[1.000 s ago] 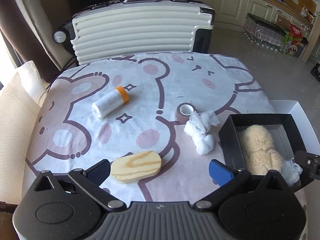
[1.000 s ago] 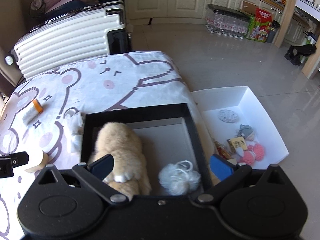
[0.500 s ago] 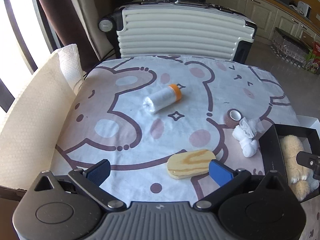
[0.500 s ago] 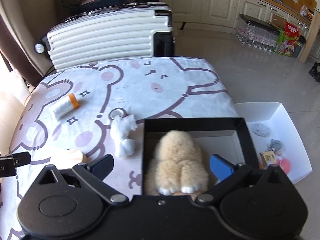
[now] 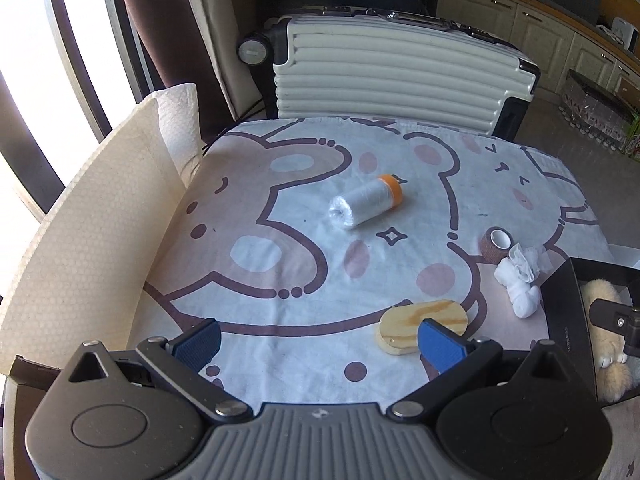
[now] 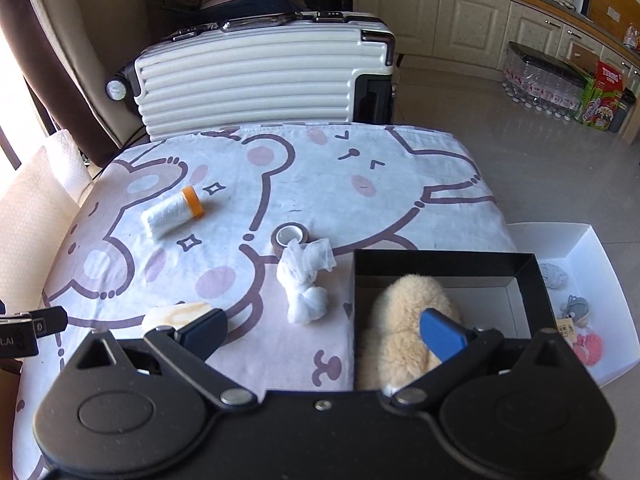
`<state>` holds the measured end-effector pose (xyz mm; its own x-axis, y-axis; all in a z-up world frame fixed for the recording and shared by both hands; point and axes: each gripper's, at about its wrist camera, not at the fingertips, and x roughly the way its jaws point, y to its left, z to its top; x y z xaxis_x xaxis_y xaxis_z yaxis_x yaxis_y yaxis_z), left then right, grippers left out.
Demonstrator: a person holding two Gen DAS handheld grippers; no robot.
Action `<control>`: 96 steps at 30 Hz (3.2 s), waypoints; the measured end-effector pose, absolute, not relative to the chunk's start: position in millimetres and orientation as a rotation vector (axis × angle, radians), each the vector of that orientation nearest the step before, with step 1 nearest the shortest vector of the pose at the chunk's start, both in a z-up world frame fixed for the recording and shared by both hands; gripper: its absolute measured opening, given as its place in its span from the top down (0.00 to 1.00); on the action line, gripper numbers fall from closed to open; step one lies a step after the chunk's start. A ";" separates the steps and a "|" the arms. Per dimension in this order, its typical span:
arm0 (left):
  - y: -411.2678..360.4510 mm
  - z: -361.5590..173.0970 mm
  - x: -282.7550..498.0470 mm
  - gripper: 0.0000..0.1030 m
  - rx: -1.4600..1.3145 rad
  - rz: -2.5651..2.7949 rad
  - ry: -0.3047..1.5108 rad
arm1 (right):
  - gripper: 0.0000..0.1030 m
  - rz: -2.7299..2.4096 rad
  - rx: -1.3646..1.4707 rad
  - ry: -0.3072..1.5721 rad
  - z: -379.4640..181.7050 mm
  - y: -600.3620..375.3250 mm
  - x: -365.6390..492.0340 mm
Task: Organize objects
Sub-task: 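Withdraw both tools from the black box back over the bed, then lower the left tool onto the oval wooden block while the right tool reaches the white tissue bundle, then close the left tool on the wooden block while the right tool grasps the tissue bundle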
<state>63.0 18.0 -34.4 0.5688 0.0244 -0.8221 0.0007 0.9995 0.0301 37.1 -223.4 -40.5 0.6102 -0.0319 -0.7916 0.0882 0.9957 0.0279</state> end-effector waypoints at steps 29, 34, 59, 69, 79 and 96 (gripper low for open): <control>-12.8 -46.1 78.2 0.00 0.199 0.046 0.919 | 0.00 -0.130 0.152 0.746 -19.8 -222.1 53.2; -17.2 -59.1 85.9 0.00 0.191 0.014 0.958 | 0.00 -0.107 0.072 0.748 -24.5 -214.7 63.6; -56.6 -134.5 145.3 0.00 -0.091 -0.044 1.153 | 0.14 -0.018 0.209 0.903 -81.7 -227.3 122.0; -45.3 -154.2 156.7 0.00 -0.206 -0.003 1.235 | 0.35 0.004 0.132 1.003 -105.7 -213.7 142.1; -45.1 -152.0 160.0 0.10 -0.199 -0.068 1.246 | 0.50 0.017 -0.002 1.049 -123.8 -203.6 149.0; -46.1 -145.0 153.9 0.10 -0.035 -0.157 1.244 | 0.71 -0.023 -0.107 1.114 -143.8 -192.6 155.8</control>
<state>153.9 -46.1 -145.0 0.3118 -0.1377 -0.9401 0.0999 0.9887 -0.1117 155.8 -192.6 -143.8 0.4415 -0.0723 -0.8943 -0.0351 0.9946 -0.0977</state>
